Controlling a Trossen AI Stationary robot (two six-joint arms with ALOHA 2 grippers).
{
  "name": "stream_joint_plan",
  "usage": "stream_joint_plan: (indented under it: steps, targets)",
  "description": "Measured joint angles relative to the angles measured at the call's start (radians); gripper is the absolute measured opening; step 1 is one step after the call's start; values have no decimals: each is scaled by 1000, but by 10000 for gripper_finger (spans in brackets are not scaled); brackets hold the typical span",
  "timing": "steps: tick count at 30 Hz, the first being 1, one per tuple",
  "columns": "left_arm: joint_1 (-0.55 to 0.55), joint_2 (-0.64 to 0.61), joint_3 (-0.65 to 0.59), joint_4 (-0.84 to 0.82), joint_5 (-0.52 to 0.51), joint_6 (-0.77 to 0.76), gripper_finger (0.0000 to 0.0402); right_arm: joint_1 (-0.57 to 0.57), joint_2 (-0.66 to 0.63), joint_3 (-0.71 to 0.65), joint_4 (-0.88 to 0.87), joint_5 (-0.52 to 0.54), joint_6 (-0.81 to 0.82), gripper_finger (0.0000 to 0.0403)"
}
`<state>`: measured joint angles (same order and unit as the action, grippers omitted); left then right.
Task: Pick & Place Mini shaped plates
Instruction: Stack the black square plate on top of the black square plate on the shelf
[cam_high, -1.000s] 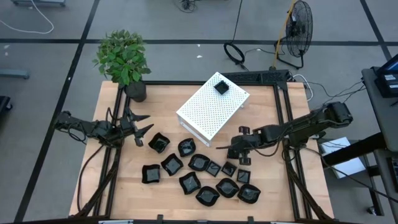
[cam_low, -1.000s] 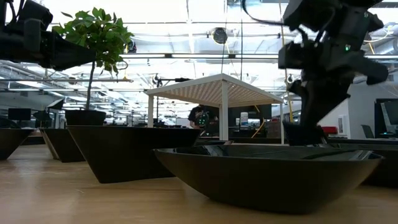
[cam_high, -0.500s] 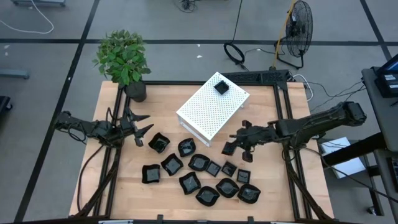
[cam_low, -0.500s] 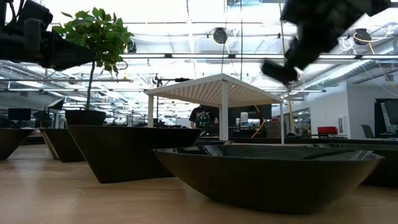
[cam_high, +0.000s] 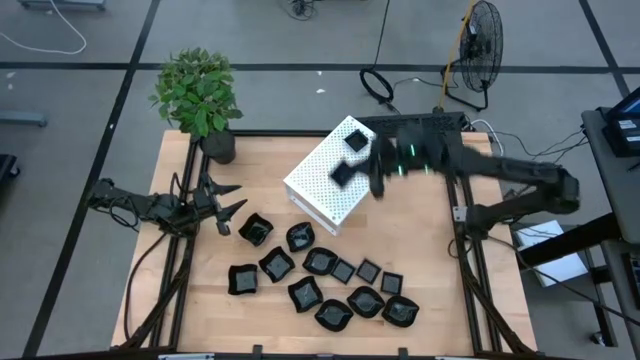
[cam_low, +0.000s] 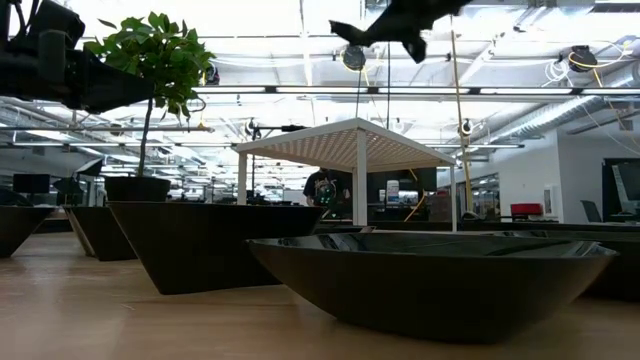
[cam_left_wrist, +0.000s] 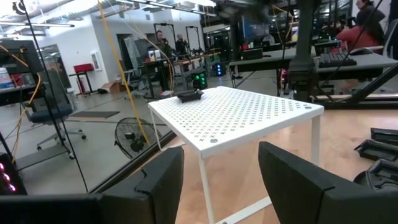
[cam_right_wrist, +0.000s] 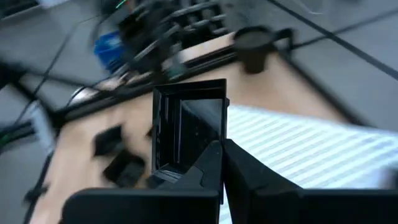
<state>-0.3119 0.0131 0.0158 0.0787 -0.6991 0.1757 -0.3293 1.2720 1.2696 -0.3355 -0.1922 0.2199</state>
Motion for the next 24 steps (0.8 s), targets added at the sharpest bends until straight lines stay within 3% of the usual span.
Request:
stream_joint_plan:
  steps: [4,8,15,24]
  targets:
    - [0,0,0,0,0,0,212,-168,150,246,-179,-78,0,0]
    - [0,0,0,0,0,0,212,-281,270,378,-313,-120,3,0]
    - [0,0,0,0,0,0,212,-387,375,398,-417,-153,-24,0]
    - [0,0,0,0,0,0,212,-410,421,381,-474,-153,-64,0]
